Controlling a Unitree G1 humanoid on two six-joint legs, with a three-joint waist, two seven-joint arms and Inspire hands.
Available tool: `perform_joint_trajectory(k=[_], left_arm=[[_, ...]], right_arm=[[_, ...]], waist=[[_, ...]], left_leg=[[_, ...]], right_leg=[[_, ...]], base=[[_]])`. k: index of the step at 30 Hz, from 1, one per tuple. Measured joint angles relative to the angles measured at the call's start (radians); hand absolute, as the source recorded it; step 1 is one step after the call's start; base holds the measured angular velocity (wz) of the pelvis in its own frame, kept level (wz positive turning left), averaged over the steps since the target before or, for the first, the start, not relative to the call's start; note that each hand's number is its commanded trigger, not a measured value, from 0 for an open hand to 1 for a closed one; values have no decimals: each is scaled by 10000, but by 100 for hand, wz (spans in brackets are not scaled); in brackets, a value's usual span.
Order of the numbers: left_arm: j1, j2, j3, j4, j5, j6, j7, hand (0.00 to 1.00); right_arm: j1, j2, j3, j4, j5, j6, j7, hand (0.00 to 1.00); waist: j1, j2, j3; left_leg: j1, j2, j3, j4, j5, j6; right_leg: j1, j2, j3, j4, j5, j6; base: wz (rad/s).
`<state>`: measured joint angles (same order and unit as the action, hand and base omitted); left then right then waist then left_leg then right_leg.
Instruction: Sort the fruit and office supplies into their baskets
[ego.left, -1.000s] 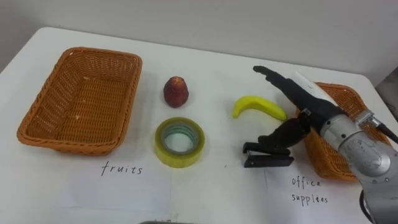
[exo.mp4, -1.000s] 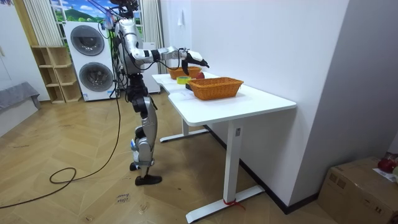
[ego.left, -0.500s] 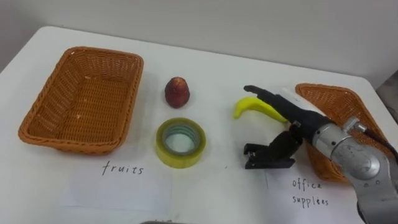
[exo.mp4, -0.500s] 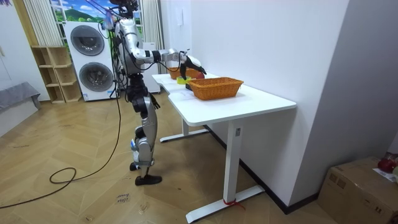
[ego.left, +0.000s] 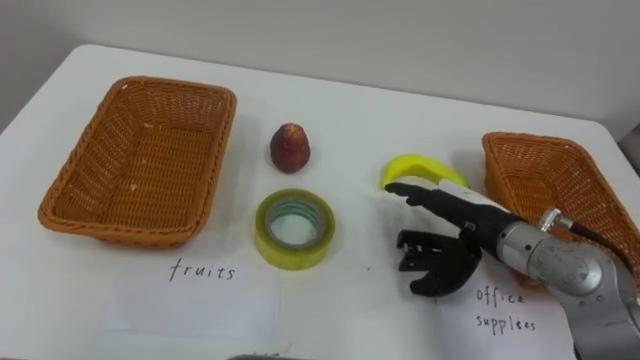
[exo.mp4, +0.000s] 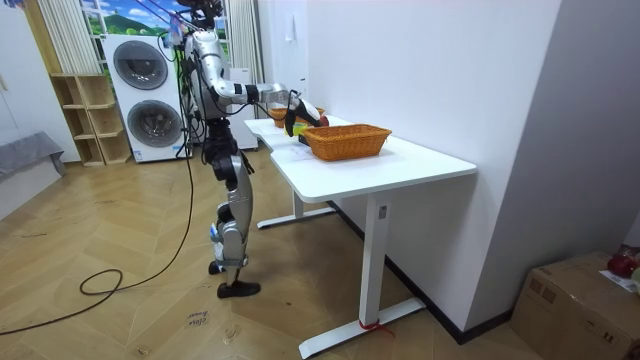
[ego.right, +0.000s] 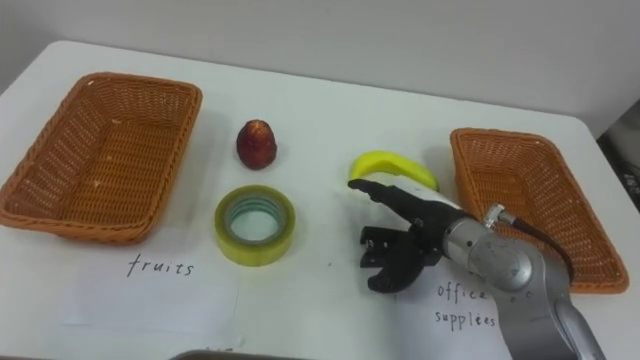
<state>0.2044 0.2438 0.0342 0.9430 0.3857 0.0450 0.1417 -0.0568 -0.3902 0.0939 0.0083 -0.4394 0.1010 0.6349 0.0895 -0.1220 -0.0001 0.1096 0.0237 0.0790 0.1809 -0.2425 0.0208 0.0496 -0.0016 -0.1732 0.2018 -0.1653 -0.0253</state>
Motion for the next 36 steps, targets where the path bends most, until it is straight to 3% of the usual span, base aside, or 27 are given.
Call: perform_joint_trajectory(k=[8,23,28,36], left_arm=[[5,0,8,1,-5,3,-23,0],[14,-2,10,-1,-6,9,-56,0],[11,-4,9,-1,-6,9,-63,0],[11,-13,9,-14,-4,208,-74,0]], right_arm=[[0,0,1,166,-10,95,33,0],[-1,-2,0,166,-36,127,424,0],[-1,-1,1,164,-246,131,434,0],[-1,0,-1,143,-1183,332,778,0]], waist=[[1,-36,-25],[0,-15,27],[-12,-45,111],[-3,-63,98]], left_leg=[[41,-1,6,1,3,5],[57,-1,6,-50,4,7],[49,1,7,-52,4,7],[53,-1,7,-67,4,7]], right_leg=[[36,-8,-3,1,4,-1],[15,9,56,-12,9,-8],[17,11,72,-21,9,-8],[15,21,75,-9,9,-8]], base=[[0],[0],[0],[0]])
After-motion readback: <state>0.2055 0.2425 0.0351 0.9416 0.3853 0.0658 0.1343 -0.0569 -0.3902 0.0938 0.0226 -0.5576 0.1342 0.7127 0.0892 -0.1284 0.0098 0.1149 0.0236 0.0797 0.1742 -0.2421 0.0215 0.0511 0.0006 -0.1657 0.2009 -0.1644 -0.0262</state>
